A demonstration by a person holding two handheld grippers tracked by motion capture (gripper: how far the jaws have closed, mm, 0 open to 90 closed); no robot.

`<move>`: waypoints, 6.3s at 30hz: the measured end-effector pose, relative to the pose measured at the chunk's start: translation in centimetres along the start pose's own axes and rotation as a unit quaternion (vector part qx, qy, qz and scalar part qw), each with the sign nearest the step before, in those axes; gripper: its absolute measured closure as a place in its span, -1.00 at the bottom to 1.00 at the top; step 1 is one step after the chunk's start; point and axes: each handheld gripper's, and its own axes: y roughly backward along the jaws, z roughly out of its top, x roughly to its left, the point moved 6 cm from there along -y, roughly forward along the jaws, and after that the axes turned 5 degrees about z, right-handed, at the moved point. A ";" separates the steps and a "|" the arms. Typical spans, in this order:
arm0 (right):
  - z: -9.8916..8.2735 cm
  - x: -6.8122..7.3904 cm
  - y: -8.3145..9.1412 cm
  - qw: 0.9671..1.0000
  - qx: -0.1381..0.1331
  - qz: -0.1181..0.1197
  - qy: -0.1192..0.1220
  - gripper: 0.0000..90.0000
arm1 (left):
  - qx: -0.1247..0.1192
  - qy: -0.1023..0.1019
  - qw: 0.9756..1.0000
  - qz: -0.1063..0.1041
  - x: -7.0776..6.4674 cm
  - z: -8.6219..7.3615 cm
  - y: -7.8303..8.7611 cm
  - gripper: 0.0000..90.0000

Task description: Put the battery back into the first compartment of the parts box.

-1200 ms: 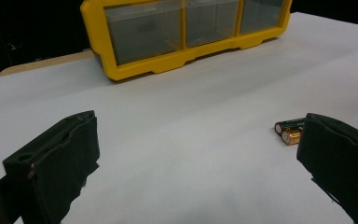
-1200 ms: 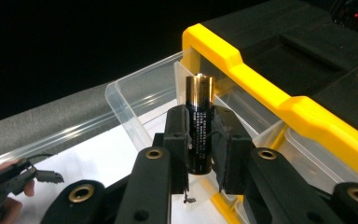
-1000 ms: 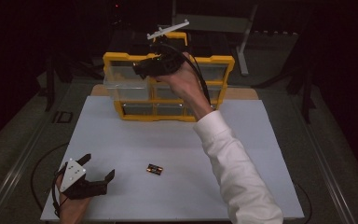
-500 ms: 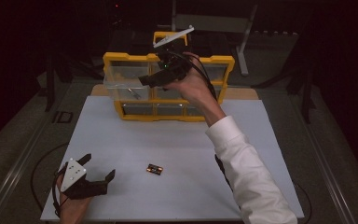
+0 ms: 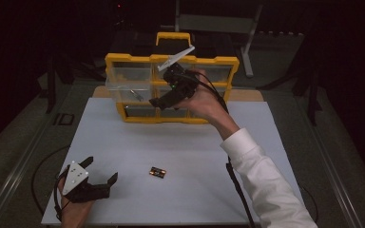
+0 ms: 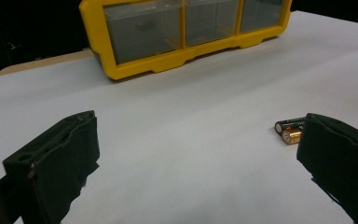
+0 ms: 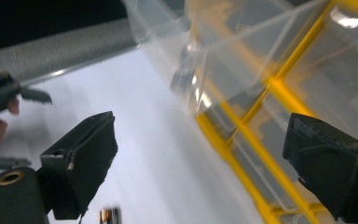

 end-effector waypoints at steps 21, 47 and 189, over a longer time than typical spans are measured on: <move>-6.7 3.3 -5.0 0.993 0.103 0.031 0.055 -0.81 | 0.000 0.001 1.000 0.000 0.0 0.0 0.0 -1.00; -13.5 6.6 -10.7 0.980 0.177 0.064 0.059 -0.81 | 0.000 0.000 1.000 0.001 0.0 0.0 0.0 -1.00; -0.5 -1.1 1.1 1.000 0.026 0.000 -0.004 0.71 | 0.000 0.003 1.000 0.004 0.1 0.0 0.0 -1.00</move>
